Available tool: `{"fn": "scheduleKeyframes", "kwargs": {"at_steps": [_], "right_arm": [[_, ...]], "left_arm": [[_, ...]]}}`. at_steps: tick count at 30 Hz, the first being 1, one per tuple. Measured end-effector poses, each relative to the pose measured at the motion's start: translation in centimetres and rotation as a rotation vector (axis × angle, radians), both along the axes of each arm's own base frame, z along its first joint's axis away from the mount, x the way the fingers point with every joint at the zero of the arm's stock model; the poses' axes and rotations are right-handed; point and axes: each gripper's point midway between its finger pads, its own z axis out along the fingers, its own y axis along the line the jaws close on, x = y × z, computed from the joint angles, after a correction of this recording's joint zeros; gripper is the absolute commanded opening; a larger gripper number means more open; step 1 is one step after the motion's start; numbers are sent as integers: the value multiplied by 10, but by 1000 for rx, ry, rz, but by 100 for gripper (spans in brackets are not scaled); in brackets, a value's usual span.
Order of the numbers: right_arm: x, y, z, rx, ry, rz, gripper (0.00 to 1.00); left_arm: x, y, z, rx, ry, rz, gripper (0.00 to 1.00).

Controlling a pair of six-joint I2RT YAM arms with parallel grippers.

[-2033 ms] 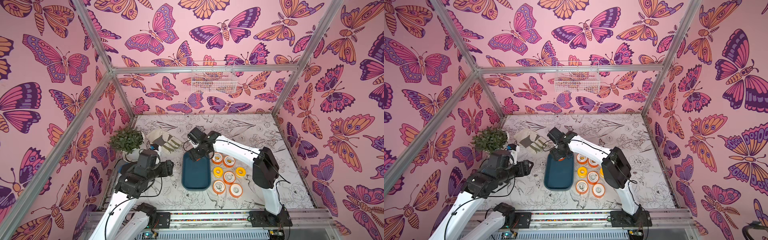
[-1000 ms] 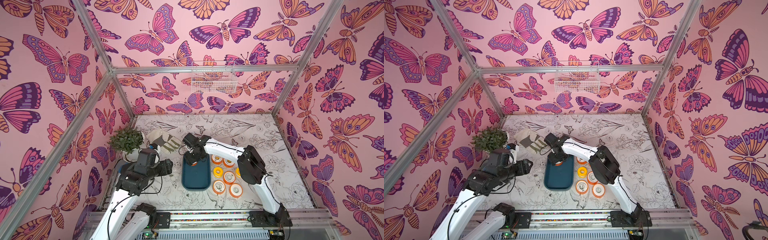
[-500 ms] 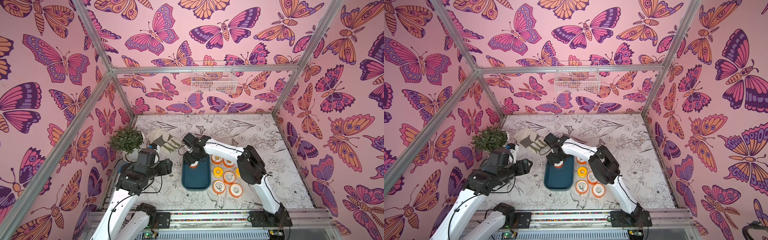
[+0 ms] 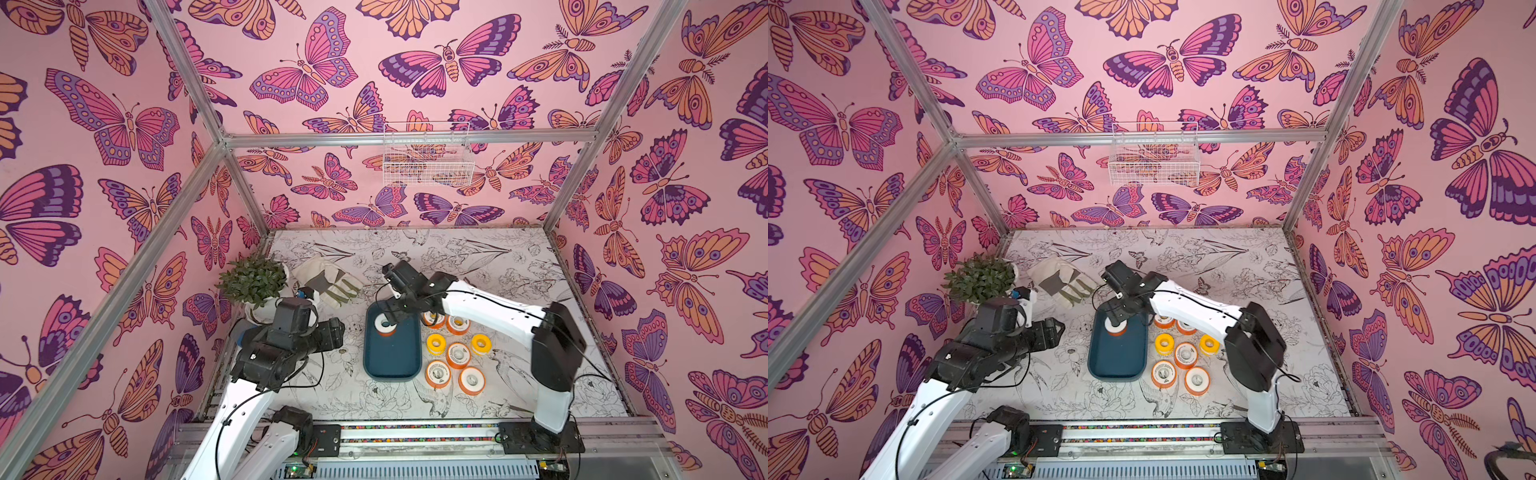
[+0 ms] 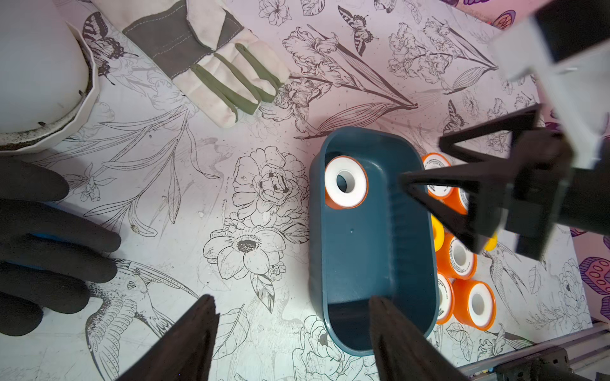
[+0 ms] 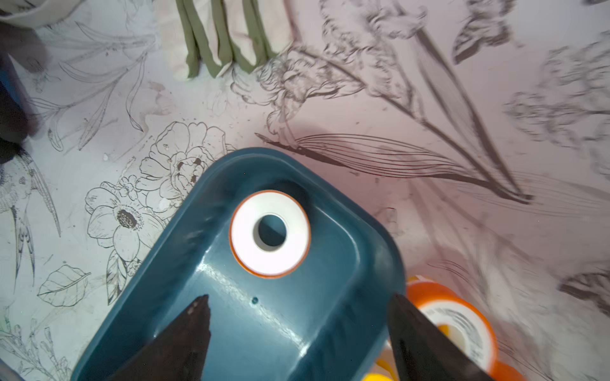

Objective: Put the sealing tape into the storage box
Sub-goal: Place the sealing tape in the storage box, then pick up the sealing tape at the center of the board.

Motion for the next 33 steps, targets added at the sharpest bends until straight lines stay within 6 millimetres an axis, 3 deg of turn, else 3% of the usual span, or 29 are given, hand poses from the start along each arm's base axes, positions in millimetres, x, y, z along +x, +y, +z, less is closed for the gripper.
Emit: {"fn": "scheduleKeyframes", "kwargs": {"at_steps": [5, 9, 13, 17, 23, 28, 33], "right_arm": [[3, -66, 23, 75, -141, -120, 88], [8, -128, 19, 101, -222, -268, 89], [-4, -184, -4, 101, -286, -398, 92], [-19, -227, -34, 85, -320, -507, 94], [-32, -271, -51, 88, -404, -657, 99], [-27, -288, -44, 141, -488, -752, 99], [-20, -299, -58, 117, -474, -836, 99]], "left_arm": [[0, 0, 1, -2, -5, 0, 77], [-1, -1, 1, -6, -3, -4, 77], [-1, -1, 1, -7, -2, -5, 77], [-1, -2, 1, -9, -1, -8, 77], [-1, -2, 1, -11, -1, -10, 77], [-1, -3, 0, -11, 5, -11, 76], [1, -6, -7, -9, 39, -24, 73]]}}
